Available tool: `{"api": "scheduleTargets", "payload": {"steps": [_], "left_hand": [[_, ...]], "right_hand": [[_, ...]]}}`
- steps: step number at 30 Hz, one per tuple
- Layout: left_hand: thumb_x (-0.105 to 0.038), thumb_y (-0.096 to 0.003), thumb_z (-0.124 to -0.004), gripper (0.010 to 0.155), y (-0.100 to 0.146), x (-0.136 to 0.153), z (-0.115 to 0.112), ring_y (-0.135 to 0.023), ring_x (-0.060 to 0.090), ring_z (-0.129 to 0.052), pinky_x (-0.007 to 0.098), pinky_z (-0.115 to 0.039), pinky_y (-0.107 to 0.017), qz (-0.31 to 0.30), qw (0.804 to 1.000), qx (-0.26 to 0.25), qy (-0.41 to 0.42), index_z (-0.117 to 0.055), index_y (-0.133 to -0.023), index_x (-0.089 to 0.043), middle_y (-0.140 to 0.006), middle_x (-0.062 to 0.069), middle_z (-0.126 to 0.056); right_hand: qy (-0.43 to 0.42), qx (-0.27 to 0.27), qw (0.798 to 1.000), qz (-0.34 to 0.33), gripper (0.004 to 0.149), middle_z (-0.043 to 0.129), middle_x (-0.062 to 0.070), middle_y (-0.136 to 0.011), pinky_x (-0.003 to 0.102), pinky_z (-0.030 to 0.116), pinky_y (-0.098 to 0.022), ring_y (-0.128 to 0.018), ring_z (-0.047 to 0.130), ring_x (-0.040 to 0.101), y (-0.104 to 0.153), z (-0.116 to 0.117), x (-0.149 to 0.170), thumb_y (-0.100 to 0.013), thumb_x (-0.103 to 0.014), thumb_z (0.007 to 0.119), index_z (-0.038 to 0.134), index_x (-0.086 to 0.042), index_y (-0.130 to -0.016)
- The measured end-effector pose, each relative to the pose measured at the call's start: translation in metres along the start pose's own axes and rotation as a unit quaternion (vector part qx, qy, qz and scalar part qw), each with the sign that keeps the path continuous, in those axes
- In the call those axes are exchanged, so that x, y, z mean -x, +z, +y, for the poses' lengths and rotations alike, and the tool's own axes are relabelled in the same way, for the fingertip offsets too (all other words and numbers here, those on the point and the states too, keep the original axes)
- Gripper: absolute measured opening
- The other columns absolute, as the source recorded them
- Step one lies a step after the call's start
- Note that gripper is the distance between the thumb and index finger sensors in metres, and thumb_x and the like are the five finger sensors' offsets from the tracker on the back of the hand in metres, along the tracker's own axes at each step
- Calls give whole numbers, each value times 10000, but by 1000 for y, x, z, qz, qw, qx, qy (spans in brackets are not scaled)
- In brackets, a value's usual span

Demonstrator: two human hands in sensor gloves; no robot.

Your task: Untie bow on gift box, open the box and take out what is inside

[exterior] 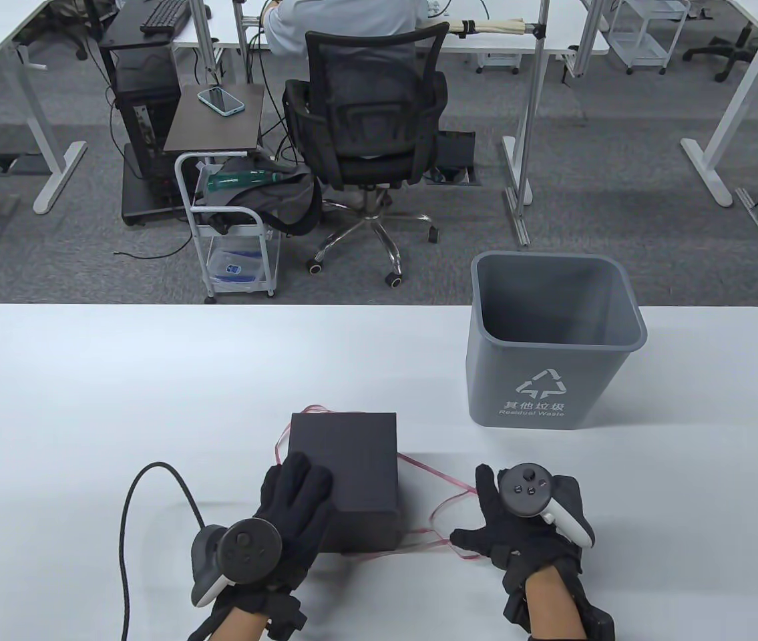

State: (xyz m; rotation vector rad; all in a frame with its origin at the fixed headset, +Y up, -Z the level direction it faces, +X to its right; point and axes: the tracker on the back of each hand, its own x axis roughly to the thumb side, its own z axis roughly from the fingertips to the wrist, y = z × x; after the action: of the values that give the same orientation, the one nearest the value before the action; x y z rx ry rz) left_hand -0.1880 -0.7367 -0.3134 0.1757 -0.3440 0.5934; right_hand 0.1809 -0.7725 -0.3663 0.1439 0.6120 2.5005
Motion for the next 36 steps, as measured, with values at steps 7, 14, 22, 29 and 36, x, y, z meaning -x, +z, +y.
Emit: {"api": "scheduleTargets", "payload": {"steps": [7,14,22,29,36], "left_hand": [[-473,-669,-588,579,0,1,0,-1037,635,-437,608,-567,-744,1,1000,0,7,-532,-1177,-202,-1285,187,-324],[-470,-669,-590,577,-1,0,0,-1036,637,-432,608,-564,-745,0,1000,1,12,-534,-1175,-199,-1284,185,-322],[-470,-669,-592,576,-1,-1,1,-1035,636,-436,607,-566,-744,2,1000,2,14,-538,-1174,-199,-1284,184,-325],[-473,-670,-586,578,-1,-1,1,-1037,635,-434,607,-565,-745,1,1000,0,7,-528,-1176,-200,-1284,185,-320],[-480,-670,-578,581,0,-1,0,-1041,627,-441,605,-564,-747,-1,1000,-2,-3,-522,-1178,-205,-1284,189,-317]], "right_hand": [[-13,-66,998,7,1204,29,393,-1071,721,158,-684,-932,20,645,-19,19,6,-434,-589,867,-44,-131,-1075],[34,-83,996,-16,1221,-40,345,-1076,717,106,-684,-938,-31,619,-39,30,-16,-443,-597,848,-129,-172,-1040],[131,-81,988,-5,1208,-6,275,-1110,697,154,-712,-972,27,589,-53,41,-35,-438,-555,868,-80,-141,-1061],[121,37,992,-25,965,439,190,-1111,648,386,-739,-1005,421,490,-51,35,-42,-484,-387,882,253,-87,-1152],[165,132,977,-34,511,847,110,-795,605,601,-689,-800,781,354,-48,38,-53,-508,-262,873,774,-108,-985]]}}
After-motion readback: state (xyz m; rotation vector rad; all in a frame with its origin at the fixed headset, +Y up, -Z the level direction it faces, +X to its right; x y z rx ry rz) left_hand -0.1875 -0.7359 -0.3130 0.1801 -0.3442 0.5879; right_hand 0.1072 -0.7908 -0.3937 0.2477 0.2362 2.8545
